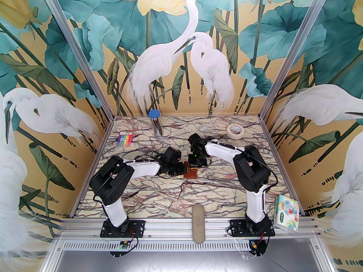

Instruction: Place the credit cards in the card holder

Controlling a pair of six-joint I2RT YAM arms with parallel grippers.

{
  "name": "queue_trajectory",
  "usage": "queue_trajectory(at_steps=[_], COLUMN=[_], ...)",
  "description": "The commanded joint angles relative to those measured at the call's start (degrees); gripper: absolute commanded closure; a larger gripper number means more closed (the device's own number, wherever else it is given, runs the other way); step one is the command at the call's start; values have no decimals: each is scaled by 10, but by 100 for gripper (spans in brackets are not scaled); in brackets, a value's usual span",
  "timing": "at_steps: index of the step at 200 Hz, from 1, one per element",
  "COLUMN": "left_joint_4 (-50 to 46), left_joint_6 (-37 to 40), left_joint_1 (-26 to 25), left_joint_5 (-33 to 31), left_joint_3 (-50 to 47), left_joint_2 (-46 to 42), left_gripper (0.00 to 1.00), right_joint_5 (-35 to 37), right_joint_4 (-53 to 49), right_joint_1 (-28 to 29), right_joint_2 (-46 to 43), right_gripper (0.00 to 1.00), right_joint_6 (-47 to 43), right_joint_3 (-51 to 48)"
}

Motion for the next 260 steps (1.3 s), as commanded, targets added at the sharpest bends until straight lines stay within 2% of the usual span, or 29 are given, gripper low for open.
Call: queue_trajectory(at_steps=[1,171,260], left_joint_4=[-1,0,2], left_joint_6=[9,8,7], left_joint_1=[-10,-10,-10], left_joint_5=[-8,-8,-7], left_joint_3=[-13,-14,-15], left_joint_2=[63,63,64], left_gripper=[74,74,74], right_joint_5=[3,67,131], right_joint_4=[-22,-93,-125], right_joint_1=[4,35,45], right_joint_2=[29,78,103], right_gripper=[87,90,91], right_joint_6=[-8,-32,-37], right_joint_3=[0,25,23])
